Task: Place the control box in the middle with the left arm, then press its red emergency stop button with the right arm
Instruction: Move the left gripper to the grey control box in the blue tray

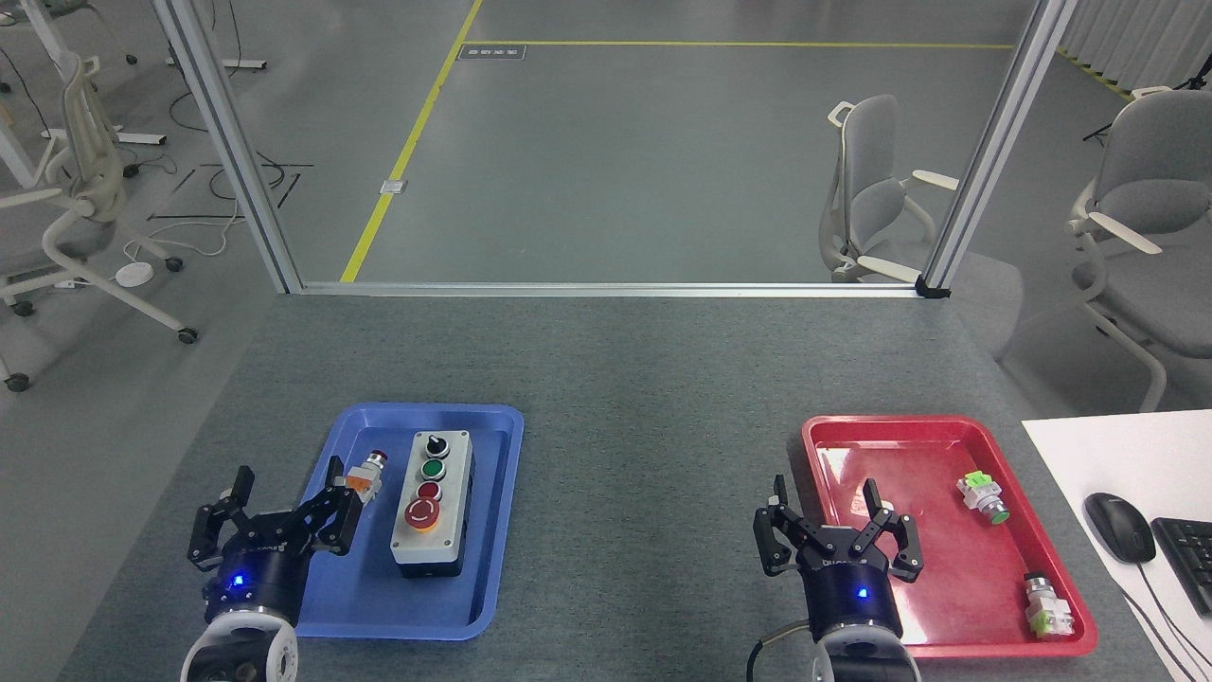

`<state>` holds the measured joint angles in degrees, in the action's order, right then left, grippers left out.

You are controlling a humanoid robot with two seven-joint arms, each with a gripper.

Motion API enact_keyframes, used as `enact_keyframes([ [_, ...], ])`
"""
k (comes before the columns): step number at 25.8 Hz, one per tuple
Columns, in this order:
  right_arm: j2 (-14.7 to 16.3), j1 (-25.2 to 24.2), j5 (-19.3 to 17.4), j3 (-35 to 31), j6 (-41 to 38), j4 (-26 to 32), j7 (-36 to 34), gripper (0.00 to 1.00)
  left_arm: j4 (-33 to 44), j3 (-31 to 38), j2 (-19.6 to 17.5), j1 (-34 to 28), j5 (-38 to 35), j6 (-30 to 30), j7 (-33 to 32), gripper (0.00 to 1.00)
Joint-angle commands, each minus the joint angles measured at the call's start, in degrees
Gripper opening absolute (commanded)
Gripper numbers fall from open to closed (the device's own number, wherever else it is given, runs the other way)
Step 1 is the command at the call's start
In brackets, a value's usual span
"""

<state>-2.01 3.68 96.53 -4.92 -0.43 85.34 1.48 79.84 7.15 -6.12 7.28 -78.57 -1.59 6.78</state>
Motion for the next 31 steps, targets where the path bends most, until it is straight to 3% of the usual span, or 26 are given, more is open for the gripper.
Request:
enact_keyframes([
  [1,0.1,0.0,0.0,0.0,0.1,0.0,0.0,0.99,0.7,0.0,1.5,0.0,0.0,0.4,0.4,0.99],
  [11,0.6,0.0,0.0,0.1,0.5,0.0,0.0,0.99,4.6,-0.2,2.0,-0.4,0.4,-0.2,1.0,0.99],
  [16,0.6,0.0,0.0,0.0,0.7,0.0,0.0,0.99,5.9,-0.6,1.8,-6.2,-0.4,-0.9,1.9,0.99],
  [21,0.6,-0.1,0.0,0.1,0.7,-0.1,0.0,0.99,2.5,-8.2,2.3,-8.2,-1.8,2.2,3.4,0.99],
  [24,0.7,-0.1,-0.1,0.1,0.6,-0.1,0.1,0.99,0.4,-12.9,2.4,-8.2,-7.5,6.4,3.8,0.99],
  [31,1.1,0.0,-0.5,0.0,0.6,-0.1,0.6,0.99,0.4,-13.7,4.6,-9.0,-9.3,7.6,3.1,0.99],
])
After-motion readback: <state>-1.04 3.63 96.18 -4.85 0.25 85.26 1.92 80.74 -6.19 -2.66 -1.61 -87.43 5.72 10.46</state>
